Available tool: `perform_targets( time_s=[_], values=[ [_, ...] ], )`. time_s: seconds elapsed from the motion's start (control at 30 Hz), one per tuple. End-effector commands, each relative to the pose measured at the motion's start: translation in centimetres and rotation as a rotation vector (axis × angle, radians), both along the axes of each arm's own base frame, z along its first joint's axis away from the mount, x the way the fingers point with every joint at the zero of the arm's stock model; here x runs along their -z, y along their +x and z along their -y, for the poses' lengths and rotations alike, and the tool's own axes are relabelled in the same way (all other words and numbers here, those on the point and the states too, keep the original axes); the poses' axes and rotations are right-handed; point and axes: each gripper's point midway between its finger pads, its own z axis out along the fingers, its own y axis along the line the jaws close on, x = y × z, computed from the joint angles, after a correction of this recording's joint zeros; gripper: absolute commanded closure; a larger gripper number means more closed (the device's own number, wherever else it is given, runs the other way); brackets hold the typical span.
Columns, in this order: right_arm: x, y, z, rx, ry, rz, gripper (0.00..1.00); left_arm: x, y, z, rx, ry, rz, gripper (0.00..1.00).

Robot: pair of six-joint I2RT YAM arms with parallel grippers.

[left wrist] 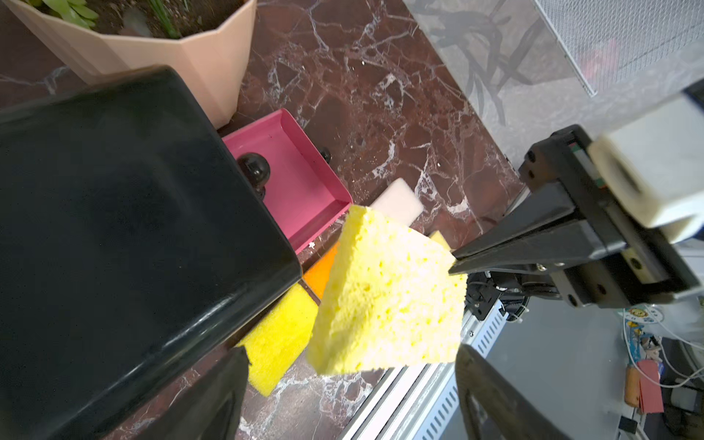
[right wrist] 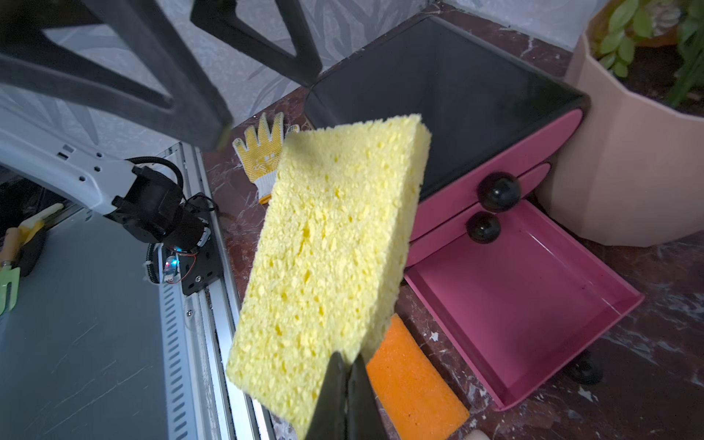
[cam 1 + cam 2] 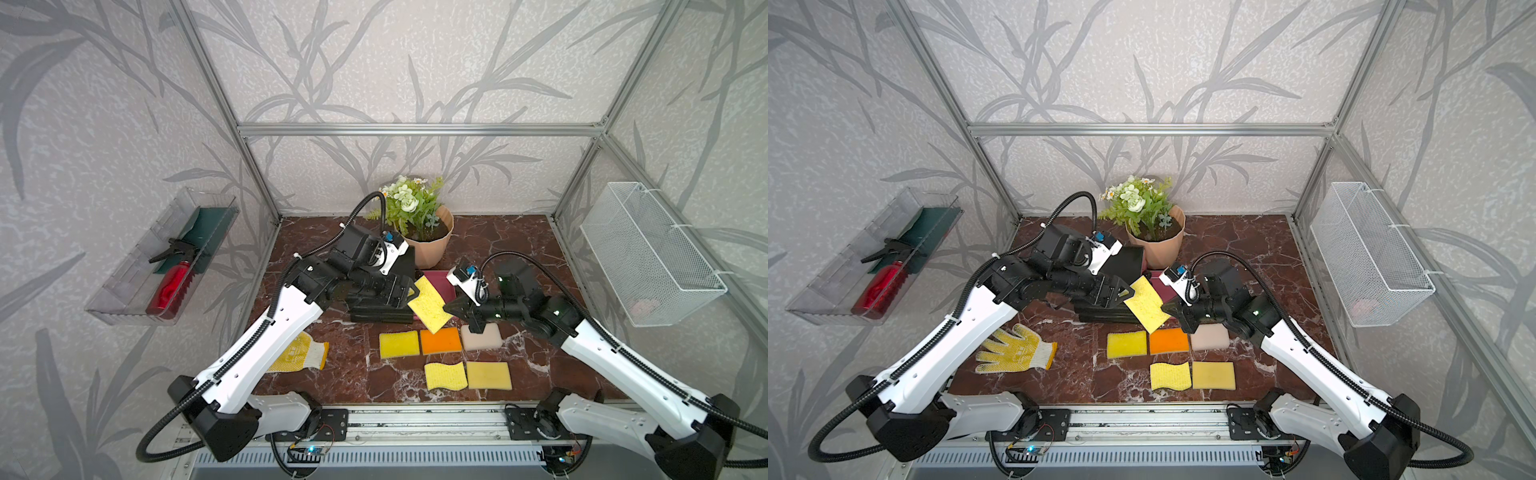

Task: Take the sponge out of the drawer
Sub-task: Pick up the sponge from the drawer.

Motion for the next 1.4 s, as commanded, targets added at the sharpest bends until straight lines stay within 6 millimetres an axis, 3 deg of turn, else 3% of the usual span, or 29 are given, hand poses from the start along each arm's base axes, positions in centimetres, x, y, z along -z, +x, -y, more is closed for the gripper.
perform_targets(
  time_s=[0.0, 0.37, 0.67, 0.73, 0.93, 1.0, 1.03, 1.1, 1.17, 1.37],
  values=[
    [0.2, -2.0, -0.2, -0.084, 0.01, -0.028, 0.99, 0.5, -1.0, -0.1, 0.052, 0.058, 0.014, 0.16],
    [-0.4, -2.4, -0.3, -0.089, 0.026, -0.008, 0.99, 2.5, -2.2, 1.5, 0.135, 0.095, -0.032, 0.29],
    [-0.7, -2.4, -0.6, -0.087, 0.051, -0.001, 1.0, 2.9, -2.7, 2.3, 0.161, 0.072, -0.063, 0.75],
    [-0.8, -2.3, -0.7, -0.085, 0.058, 0.006, 0.99, 3.1, -2.7, 2.4, 0.158, 0.074, -0.071, 0.99],
    [-1.3, -1.8, -0.7, -0.049, 0.089, 0.028, 0.96, 3.1, -3.0, 2.6, 0.136, 0.05, -0.079, 1.0],
    [-1.6, -1.4, -0.5, -0.021, 0.099, 0.042, 0.89, 2.8, -2.9, 2.6, 0.1, 0.027, -0.07, 1.0],
    [-1.7, -1.2, -0.4, 0.002, 0.102, 0.048, 0.78, 2.5, -2.8, 2.5, 0.069, 0.013, -0.063, 1.0],
    [-1.8, -0.2, 0.3, 0.073, 0.099, 0.067, 0.72, 2.1, -2.5, 2.3, -0.005, -0.026, -0.051, 1.0],
    [-2.1, 1.1, 1.5, 0.189, 0.093, 0.096, 0.6, 1.7, -2.3, 1.7, -0.086, -0.064, -0.04, 1.0],
    [-2.9, 3.4, 4.7, 0.444, 0.121, 0.152, 0.46, 1.6, -3.6, -0.8, -0.305, -0.173, -0.021, 1.0]
  ],
)
